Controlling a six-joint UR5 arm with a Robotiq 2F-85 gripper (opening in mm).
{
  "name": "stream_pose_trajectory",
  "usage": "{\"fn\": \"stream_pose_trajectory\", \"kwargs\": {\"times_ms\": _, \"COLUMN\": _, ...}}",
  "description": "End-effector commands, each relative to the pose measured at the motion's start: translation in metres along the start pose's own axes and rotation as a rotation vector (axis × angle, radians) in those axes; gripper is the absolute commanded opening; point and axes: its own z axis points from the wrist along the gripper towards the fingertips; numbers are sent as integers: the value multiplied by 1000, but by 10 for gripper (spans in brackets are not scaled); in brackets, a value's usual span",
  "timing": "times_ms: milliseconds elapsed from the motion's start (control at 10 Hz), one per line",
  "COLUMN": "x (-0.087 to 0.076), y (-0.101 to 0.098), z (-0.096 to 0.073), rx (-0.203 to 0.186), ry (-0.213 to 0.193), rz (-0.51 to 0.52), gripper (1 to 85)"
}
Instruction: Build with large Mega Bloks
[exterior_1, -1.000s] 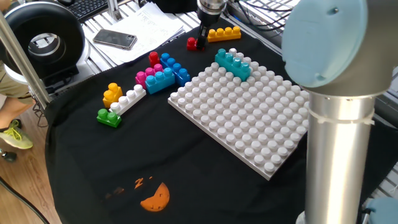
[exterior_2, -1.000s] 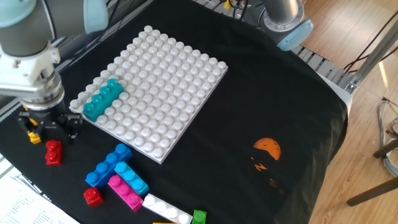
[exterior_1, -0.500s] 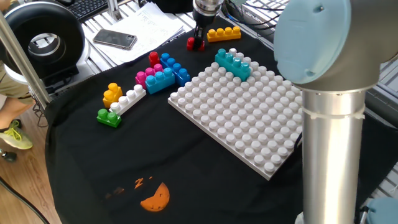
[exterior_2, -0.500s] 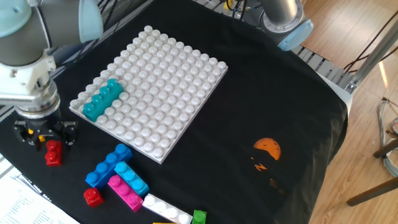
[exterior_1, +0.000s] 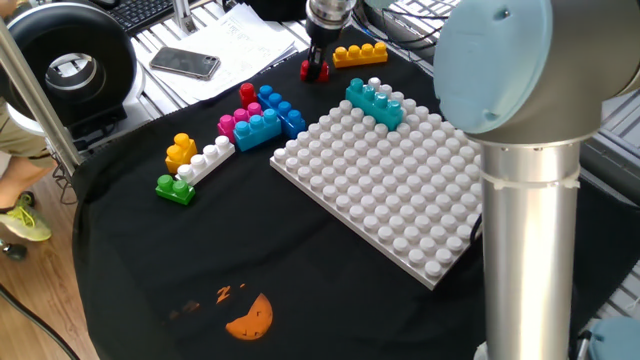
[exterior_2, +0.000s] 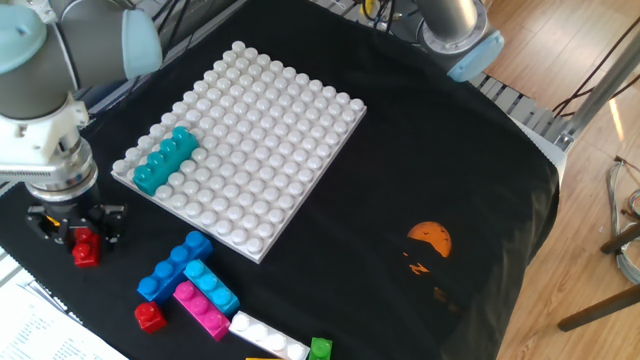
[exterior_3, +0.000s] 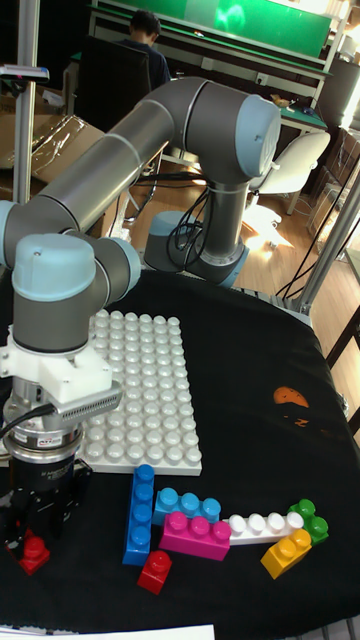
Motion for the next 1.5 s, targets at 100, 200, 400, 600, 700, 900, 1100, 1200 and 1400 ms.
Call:
{"fn": "stream_pose_trajectory", "kwargs": {"times_ms": 100, "x": 4, "y": 5, "z": -3, "rx": -41, "ry": 8, "rz": 39, "gripper": 327}}
{"fn": "stream_pose_trajectory", "kwargs": {"times_ms": 200, "x": 5, "y": 5, "z": -6, "rx": -41, "ry": 15, "rz": 45, "gripper": 290}}
{"fn": "stream_pose_trajectory", "kwargs": {"times_ms": 400, "x": 6, "y": 7, "z": -10, "rx": -48, "ry": 27, "rz": 70, "gripper": 253}}
{"fn": "stream_pose_trajectory", "kwargs": {"times_ms": 600, "x": 9, "y": 5, "z": -20, "rx": -43, "ry": 45, "rz": 102, "gripper": 223}}
{"fn": "stream_pose_trajectory", "kwargs": {"times_ms": 700, "x": 11, "y": 4, "z": -27, "rx": -36, "ry": 61, "rz": 124, "gripper": 180}}
{"fn": "stream_pose_trajectory", "kwargs": {"times_ms": 900, "x": 10, "y": 5, "z": -35, "rx": -33, "ry": 76, "rz": 160, "gripper": 93}}
{"fn": "stream_pose_trajectory", "kwargs": {"times_ms": 1100, "x": 12, "y": 7, "z": -41, "rx": -35, "ry": 95, "rz": 192, "gripper": 87}}
{"fn": "stream_pose_trajectory", "kwargs": {"times_ms": 1200, "x": 12, "y": 12, "z": -47, "rx": -49, "ry": 103, "rz": 233, "gripper": 87}}
{"fn": "stream_pose_trajectory", "kwargs": {"times_ms": 1400, "x": 14, "y": 18, "z": -62, "rx": -57, "ry": 107, "rz": 321, "gripper": 83}}
